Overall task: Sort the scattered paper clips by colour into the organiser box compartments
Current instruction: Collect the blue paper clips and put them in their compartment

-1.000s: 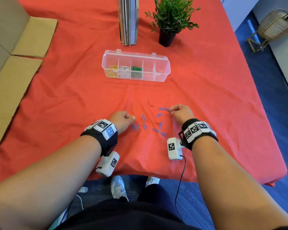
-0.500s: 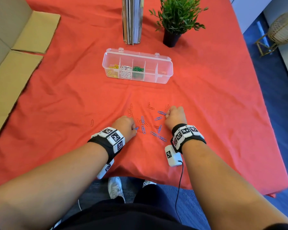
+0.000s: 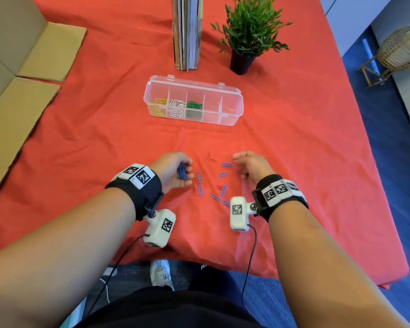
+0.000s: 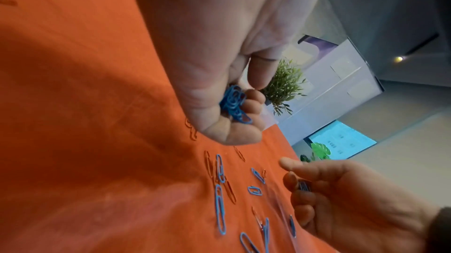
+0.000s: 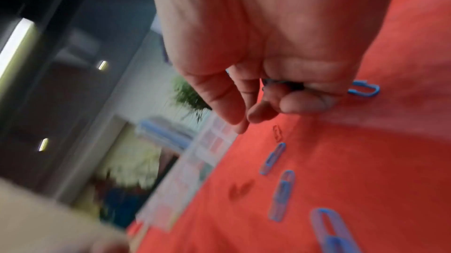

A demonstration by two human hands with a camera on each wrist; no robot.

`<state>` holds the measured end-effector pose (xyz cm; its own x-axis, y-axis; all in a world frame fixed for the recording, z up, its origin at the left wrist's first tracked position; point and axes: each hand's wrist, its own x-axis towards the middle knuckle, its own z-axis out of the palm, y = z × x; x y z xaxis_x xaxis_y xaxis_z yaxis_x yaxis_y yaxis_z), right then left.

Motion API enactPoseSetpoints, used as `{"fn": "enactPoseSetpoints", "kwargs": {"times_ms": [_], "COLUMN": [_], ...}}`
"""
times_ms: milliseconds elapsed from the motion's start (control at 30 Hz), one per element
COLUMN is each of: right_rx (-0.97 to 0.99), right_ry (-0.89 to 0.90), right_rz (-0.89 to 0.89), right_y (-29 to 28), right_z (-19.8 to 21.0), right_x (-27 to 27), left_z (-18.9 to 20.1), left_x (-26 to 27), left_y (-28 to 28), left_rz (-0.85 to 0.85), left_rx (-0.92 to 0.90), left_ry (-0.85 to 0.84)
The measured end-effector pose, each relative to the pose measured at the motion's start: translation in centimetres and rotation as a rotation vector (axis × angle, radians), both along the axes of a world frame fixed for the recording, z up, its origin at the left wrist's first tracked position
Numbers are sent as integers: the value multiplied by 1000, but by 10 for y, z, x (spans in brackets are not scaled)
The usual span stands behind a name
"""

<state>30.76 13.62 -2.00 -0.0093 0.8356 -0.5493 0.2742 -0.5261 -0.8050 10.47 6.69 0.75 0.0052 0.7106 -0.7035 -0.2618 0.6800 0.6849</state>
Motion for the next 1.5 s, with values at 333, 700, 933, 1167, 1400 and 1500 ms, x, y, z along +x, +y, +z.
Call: {"fn": "enactPoseSetpoints", "kwargs": {"times_ms": [333,700,933,1167,1400,1500], "right_rx": [360,446,476,358,331,298], "right_ry": [-794,-736,-825,-720,-804,-878], "right_rz": [481,730,712,558,635,712], "right_y": [-12,-34,-43,-44,-52,-52], "right_z": [-25,-25,-19,-19,-23,-19], "right_x": [-19,-12,-9,-3,-12,-14], "left_z": [-27,-39,-31,-20,-31,-38], "left_x": [11,19,16,25,25,29], "left_y": [10,9,1,-14,-24,-26], "left_rz": [-754,-839,-596,-284,-593,-639], "left_rx": [528,548,424,11,208,286], "left_ry": [1125,1159,947,418,1002,1134]}}
